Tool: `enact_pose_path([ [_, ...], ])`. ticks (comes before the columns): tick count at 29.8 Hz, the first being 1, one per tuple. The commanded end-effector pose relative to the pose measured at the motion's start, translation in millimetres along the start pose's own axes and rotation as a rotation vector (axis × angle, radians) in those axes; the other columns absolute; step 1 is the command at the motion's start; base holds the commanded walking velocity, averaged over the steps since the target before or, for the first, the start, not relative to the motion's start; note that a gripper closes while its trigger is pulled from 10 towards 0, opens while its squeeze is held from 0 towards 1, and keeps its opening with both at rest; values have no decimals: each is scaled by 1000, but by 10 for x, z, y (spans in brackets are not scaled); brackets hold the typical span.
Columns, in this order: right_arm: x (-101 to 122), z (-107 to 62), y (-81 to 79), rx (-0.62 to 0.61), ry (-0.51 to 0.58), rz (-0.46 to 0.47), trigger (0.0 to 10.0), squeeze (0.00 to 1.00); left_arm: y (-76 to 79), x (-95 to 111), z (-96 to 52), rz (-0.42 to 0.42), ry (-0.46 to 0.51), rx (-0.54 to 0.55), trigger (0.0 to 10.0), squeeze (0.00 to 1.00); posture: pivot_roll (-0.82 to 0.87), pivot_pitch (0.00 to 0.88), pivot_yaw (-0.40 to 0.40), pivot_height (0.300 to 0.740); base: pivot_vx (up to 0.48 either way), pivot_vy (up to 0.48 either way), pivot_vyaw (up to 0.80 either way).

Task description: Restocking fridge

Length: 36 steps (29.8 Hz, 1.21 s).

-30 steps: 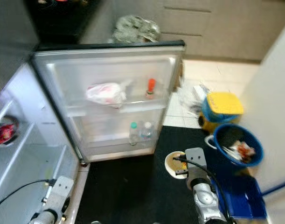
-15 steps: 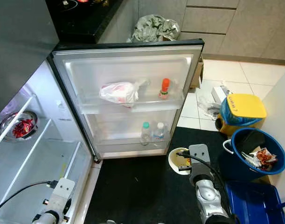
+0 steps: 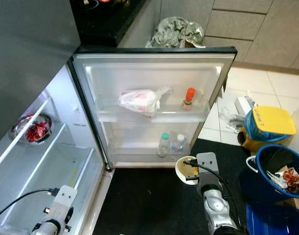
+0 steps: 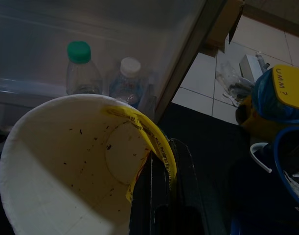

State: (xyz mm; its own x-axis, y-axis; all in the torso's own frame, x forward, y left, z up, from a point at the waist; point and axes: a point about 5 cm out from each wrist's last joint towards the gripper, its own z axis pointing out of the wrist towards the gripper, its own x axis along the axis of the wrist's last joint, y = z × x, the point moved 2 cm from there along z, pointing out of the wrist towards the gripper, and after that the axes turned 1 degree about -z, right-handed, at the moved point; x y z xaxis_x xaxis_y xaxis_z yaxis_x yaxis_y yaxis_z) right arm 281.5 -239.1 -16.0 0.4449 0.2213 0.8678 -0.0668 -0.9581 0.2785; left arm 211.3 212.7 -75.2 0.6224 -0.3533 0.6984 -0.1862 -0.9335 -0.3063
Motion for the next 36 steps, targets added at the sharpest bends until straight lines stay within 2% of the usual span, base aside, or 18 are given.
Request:
enact_pose_path([
  [1,-55,-21,4,-1,-15,6,10000,0,-5,-97,-30,16,-34,-3,10000,0,-22,97,-2,740,0,0,0],
  [18,-58,-22,-7,7,-16,10,10000,0,-9,-88,-27,16,-32,-1,10000,0,-22,98,-2,740,0,0,0],
  [27,-144,-68,-116,64,-33,57,10000,0,-11,-111,-35,9,-38,-1,10000,0,-25,98,-4,740,0,0,0],
  [29,-399,-170,-217,105,-139,78,10000,0,-26,-149,-52,-32,-43,6,10000,0,-29,97,-10,740,0,0,0],
  [30,-399,-170,-217,105,-139,78,10000,0,-26,-149,-52,-32,-43,6,10000,0,-29,97,-10,740,0,0,0],
  [32,-636,-294,-305,142,-233,88,10000,0,-53,-209,-70,-81,-66,27,10000,0,-28,96,-13,740,0,0,0],
  [34,-707,-339,-334,157,-258,89,10000,0,-66,-235,-76,-100,-79,37,10000,0,-28,96,-13,740,0,0,0],
  [36,-938,-505,-406,185,-329,52,10000,0,-112,-342,-112,-166,-121,71,10000,0,-34,99,-21,740,0,0,0],
])
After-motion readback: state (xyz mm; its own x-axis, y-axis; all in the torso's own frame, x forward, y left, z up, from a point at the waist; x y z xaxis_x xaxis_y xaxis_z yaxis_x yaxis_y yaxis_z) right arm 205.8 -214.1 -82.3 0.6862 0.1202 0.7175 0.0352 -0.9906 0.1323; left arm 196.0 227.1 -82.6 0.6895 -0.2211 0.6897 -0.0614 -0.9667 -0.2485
